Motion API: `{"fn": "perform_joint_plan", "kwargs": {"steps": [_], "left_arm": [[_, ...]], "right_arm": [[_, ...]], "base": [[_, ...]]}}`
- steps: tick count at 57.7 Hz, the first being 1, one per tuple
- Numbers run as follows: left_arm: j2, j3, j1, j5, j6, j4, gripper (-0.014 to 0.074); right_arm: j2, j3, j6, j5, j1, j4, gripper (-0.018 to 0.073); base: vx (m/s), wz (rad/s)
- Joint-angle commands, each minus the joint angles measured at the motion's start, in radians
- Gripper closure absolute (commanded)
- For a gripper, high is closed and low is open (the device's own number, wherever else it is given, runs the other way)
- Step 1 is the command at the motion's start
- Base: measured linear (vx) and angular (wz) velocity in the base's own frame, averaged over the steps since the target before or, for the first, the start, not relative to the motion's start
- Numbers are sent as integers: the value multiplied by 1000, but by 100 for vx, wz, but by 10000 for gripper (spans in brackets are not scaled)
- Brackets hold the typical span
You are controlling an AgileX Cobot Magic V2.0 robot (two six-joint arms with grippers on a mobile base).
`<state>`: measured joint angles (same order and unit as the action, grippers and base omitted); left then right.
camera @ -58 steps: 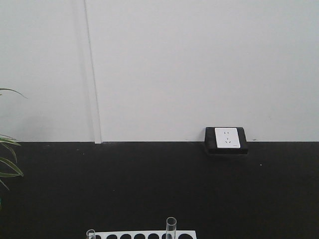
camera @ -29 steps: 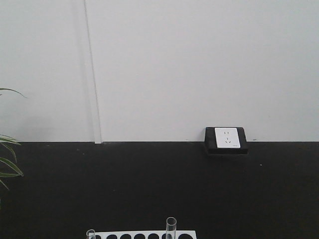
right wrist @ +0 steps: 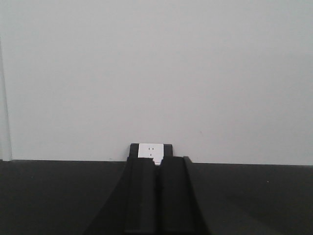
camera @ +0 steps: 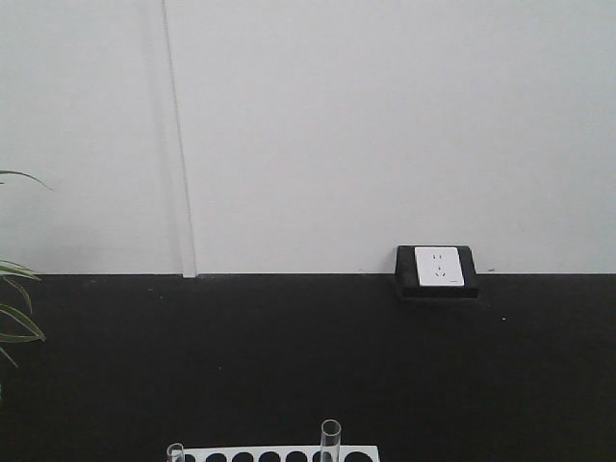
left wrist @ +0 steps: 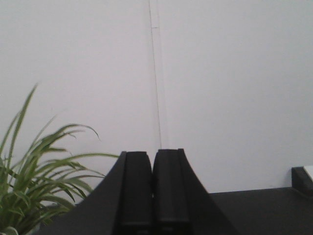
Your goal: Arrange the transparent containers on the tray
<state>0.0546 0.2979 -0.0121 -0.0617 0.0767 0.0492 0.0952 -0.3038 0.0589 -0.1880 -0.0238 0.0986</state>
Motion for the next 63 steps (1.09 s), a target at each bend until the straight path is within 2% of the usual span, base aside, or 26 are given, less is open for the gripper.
{"fn": "perform_joint_plan", "kwargs": {"steps": [1,5,8,23,30,39,43,47,56,63], "left_arm": [[92,157,3,-89,-10,13,603],[163,210,3,-165,-27,27,603],[216,219,3,-179,-27,27,603],[372,216,3,-180,-25,19,597],[419,215,3,-152,-25,19,561],[484,198,3,-129,-25,19,458],[511,160,3,-80,-23,19,376],[532,121,3,-25,-17,11,297],[567,30,2,103,-17,-82,120],[605,17,-20,127,-21,-81,60]], "right_arm": [[114,-130,-6,-46,2,33,568],[183,-170,-6,-55,2,39,568],[232,-180,-6,-46,2,39,568],[400,-183,-6,13,2,24,565],[431,-183,-6,16,2,-8,548],[436,-183,-6,15,2,-27,493],[436,-183,-6,15,2,-27,449],[436,-183,-6,13,2,-27,393],[436,-183,-6,13,2,-27,231],[436,-183,-6,13,2,-27,122]], "base": [[0,0],[0,0],[0,0],[0,0],[0,0],[0,0],[0,0],[0,0],[0,0],[0,0]]}}
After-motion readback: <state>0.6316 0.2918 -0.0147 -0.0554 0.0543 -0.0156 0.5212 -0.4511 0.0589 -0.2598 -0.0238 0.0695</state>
